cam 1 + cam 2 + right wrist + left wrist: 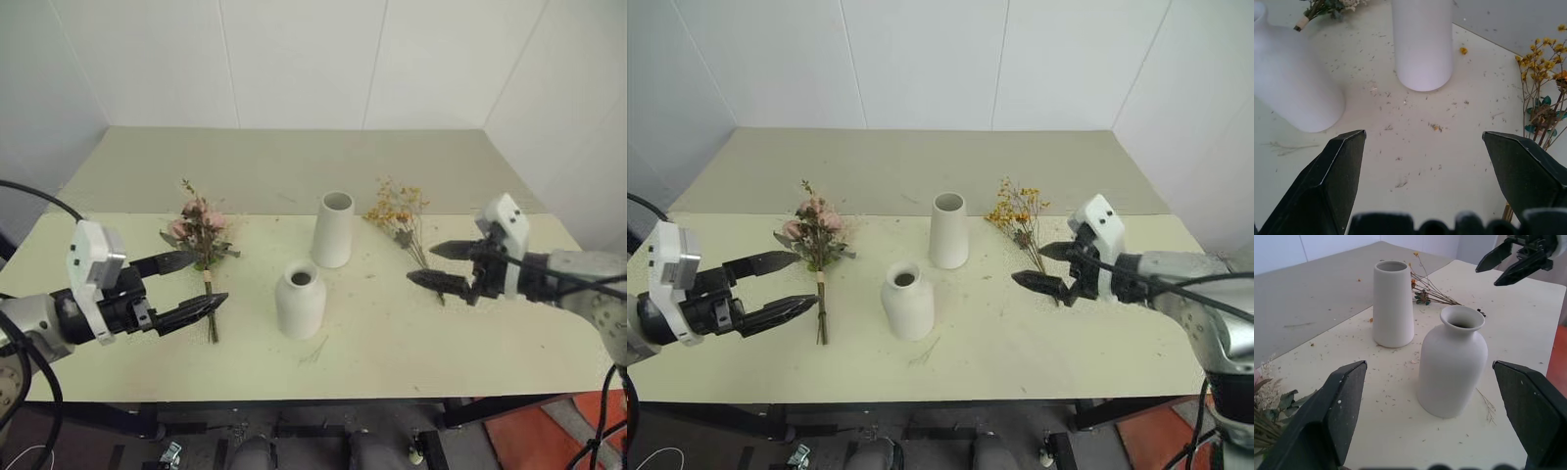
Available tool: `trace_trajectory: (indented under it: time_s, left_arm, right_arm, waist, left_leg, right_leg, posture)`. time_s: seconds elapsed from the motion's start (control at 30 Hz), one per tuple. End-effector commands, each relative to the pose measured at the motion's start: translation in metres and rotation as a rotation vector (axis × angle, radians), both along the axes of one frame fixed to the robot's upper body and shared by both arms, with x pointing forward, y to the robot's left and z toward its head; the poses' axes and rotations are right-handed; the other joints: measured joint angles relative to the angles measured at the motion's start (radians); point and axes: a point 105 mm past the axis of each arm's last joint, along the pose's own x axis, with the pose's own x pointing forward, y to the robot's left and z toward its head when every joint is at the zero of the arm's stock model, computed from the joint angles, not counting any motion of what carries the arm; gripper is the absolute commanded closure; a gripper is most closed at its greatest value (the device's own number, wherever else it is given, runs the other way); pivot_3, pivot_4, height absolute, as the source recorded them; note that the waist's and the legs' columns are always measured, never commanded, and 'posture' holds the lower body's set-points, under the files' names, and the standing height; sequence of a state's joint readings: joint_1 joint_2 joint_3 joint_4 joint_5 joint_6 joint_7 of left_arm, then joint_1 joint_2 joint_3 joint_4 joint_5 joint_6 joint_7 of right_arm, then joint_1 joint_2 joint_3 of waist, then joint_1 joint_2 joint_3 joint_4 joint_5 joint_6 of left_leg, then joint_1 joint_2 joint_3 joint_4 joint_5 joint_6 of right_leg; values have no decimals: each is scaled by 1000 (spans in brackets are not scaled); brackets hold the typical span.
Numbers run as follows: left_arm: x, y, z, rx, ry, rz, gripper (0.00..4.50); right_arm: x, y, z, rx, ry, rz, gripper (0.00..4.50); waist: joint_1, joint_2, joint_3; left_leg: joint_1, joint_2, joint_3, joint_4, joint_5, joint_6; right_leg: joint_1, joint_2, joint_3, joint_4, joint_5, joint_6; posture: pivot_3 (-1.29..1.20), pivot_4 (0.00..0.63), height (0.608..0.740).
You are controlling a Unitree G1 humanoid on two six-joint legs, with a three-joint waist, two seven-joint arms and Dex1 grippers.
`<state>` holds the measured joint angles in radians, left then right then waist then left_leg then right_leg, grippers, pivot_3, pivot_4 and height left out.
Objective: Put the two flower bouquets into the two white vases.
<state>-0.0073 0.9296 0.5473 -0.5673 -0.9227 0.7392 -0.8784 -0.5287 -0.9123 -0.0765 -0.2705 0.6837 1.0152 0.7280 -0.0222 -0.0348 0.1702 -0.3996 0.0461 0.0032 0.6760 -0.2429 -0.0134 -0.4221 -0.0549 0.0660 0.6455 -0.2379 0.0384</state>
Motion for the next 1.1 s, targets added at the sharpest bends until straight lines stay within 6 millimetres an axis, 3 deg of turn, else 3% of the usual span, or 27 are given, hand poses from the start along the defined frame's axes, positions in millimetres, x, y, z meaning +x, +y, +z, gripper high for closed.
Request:
trace_trajectory:
  time_s: [0.03,0.17,0.4,0.73,1.0,1.1]
  left_arm:
    - [2,-3,7,5,-34,-24,15]
    - [4,-6,9,-3,-43,-31,15]
    - [1,-9,10,-17,-56,-29,15]
    - [-3,-7,9,-22,-56,-8,15]
    - [-5,-7,8,-25,-54,-6,15]
    - [-4,-7,8,-26,-55,-8,0]
  right_arm:
    - [21,-2,-4,-51,75,-127,0]
    - [45,-9,-21,-176,190,-269,0]
    - [71,-25,-46,-283,246,-398,0]
    - [87,-33,-53,-321,231,-422,0]
    - [88,-41,-60,-322,255,-439,0]
    - [89,-46,-66,-327,270,-457,587]
  waist:
    - [-2,0,0]
    - [-4,0,0]
    - [3,0,0]
    - [-1,0,0]
    - [-4,0,0]
    - [-7,0,0]
  left_leg:
    - [-1,0,0,0,0,0]
    - [-3,0,0,0,0,0]
    - [-5,0,0,0,0,0]
    - [-5,0,0,-1,0,0]
    - [-5,0,0,-1,0,0]
    - [-4,0,0,-1,0,0]
  right_leg:
    - [-1,0,0,0,0,0]
    - [-2,0,0,0,0,0]
    - [-4,-1,0,-2,0,0]
    - [-4,-1,0,-1,0,0]
    - [-4,-1,0,-1,0,0]
    - [-3,-1,0,-1,0,0]
  posture:
    - [0,150,740]
    - [0,150,740]
    - [0,150,740]
    - [0,150,740]
    - [0,150,740]
    - [0,150,740]
